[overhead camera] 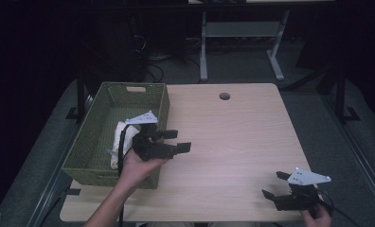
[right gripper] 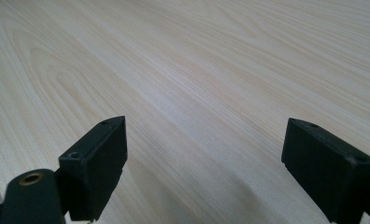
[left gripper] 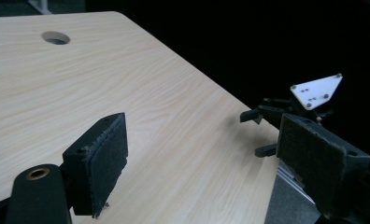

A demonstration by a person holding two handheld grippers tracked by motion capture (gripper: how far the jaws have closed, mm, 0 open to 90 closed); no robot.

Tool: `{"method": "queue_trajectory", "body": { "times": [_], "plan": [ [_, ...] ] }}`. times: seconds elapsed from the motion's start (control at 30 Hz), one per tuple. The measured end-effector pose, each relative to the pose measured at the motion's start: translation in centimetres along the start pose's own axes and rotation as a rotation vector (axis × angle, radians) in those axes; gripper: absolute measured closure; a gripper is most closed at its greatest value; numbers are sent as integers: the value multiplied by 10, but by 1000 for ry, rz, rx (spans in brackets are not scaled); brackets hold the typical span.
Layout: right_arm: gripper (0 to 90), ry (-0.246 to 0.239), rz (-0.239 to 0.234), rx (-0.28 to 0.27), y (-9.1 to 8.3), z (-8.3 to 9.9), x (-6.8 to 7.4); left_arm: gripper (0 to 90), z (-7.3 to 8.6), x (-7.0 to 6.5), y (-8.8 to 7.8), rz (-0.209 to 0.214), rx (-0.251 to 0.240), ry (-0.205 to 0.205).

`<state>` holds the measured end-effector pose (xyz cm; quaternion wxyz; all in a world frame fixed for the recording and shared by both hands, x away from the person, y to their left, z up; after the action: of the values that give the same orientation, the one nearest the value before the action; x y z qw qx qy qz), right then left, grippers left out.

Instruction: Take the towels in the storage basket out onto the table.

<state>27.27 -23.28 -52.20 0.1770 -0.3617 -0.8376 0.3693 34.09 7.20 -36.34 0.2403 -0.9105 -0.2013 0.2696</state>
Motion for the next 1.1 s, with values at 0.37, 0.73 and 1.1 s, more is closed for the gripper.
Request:
{"method": "queue_trajectory", "body": {
  "times": [0.37, 0.73, 1.1],
  "plan": [
    [140, -2, -1, -1, -1, 0, 0, 174, -3, 32, -29, -44, -26, -44],
    [140, 1, -2, -3, -2, 0, 1, 184, 3, 73, -56, -122, -15, -101],
    [140, -11, -1, -1, 0, 0, 1, 204, 19, 129, -66, -224, 53, -194]
  ]
}}
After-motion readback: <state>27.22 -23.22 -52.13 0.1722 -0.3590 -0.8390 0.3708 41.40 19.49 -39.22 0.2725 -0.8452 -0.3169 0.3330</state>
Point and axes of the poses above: each handheld gripper's, and its own axes: y roughly forward along the jaws, z roughly out of its underside, x roughly to its left, the point moved 10 cm from there along y, roughly forward along the jaws, and after that the axes turned 10 degrees about x, right-handed, at the moved point
